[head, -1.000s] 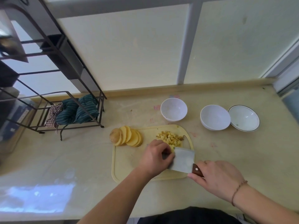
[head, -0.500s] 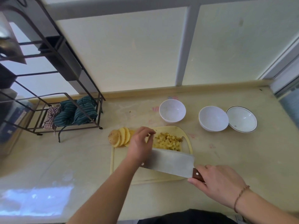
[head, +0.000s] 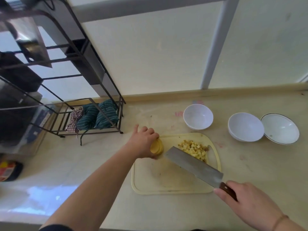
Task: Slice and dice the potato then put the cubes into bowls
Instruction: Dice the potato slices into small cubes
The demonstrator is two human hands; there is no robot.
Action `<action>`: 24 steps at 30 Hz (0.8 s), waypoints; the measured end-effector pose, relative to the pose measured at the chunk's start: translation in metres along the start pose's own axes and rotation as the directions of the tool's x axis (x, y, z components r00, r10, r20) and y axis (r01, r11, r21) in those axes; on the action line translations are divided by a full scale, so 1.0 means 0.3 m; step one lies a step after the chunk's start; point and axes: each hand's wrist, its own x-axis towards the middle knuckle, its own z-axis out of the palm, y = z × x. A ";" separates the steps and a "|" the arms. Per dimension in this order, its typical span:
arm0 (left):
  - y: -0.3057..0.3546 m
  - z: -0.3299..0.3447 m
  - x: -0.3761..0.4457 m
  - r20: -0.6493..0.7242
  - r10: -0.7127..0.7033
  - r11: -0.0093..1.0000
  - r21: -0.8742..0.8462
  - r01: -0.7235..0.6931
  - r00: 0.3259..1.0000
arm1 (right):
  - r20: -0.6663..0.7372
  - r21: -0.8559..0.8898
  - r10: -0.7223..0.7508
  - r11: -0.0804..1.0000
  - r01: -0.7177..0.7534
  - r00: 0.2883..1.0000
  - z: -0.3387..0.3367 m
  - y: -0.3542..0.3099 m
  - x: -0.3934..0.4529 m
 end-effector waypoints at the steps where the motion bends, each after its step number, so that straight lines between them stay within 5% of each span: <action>1: -0.002 -0.009 0.007 0.008 0.021 1.000 0.014 -0.021 1.000 | -0.002 0.018 0.007 1.000 -0.007 1.000 0.004 -0.004 0.001; 11: 0.002 -0.006 0.040 0.020 0.177 0.983 0.056 -0.178 0.984 | 0.019 0.129 0.083 0.988 -0.085 0.996 0.030 -0.040 -0.014; 24: -0.012 -0.029 0.042 -0.019 0.196 0.965 -0.173 -0.196 0.981 | 0.019 0.236 0.130 0.963 -0.131 0.991 0.059 -0.049 -0.019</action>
